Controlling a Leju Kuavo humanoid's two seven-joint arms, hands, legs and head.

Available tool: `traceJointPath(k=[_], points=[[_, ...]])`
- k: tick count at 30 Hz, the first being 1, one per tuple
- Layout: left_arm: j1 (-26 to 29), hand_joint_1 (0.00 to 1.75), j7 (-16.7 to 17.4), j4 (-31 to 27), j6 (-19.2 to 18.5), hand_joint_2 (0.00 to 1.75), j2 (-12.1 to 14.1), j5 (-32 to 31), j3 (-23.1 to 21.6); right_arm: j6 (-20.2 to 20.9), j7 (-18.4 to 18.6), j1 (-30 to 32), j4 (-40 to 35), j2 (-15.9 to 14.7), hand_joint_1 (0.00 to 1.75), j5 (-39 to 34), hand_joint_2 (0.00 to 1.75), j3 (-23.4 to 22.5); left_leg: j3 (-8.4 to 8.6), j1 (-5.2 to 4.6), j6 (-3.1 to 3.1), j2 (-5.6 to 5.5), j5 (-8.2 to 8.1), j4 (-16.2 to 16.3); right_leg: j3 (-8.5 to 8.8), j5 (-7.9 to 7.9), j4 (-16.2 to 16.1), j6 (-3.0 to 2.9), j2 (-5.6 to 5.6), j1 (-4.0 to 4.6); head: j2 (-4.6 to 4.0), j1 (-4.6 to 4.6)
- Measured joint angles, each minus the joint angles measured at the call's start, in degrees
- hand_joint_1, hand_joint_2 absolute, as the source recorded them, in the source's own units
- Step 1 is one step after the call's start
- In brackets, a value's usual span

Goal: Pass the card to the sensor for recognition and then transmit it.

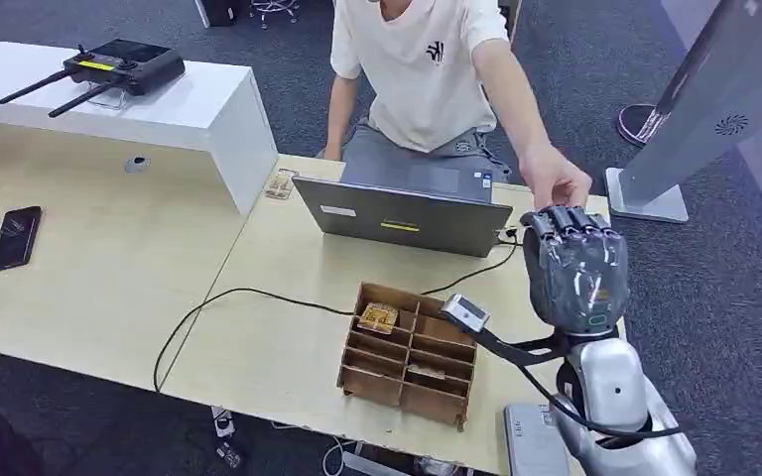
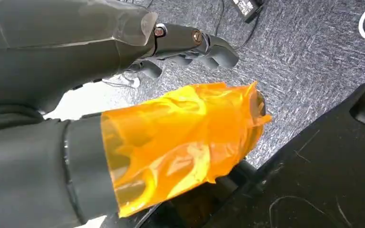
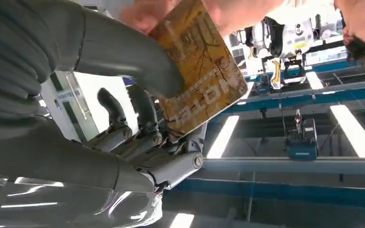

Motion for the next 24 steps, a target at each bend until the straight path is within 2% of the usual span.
traceJointPath(k=[16, 24], points=[[0.3, 0.00, 0.2, 0.0, 0.3, 0.00, 0.0, 0.5, -0.1, 0.0, -0.9, 1.7, 1.2, 1.1, 1.75, -2.1, 1.75, -1.9, 0.00, 0.00, 0.00, 0.00, 0.00, 0.0, -0.01, 0.00, 0.0, 0.00, 0.00, 0.00, 0.00, 0.00], [0.9, 0.00, 0.4, 0.0, 1.5, 0.00, 0.0, 1.2, 0.0, -2.5, -2.9, 5.2, -1.2, 3.1, 1.75, -10.1, 1.75, -5.0, 0.00, 0.00, 0.00, 0.00, 0.00, 0.0, -0.01, -0.01, 0.0, 0.00, 0.00, 0.00, 0.00, 0.02]])
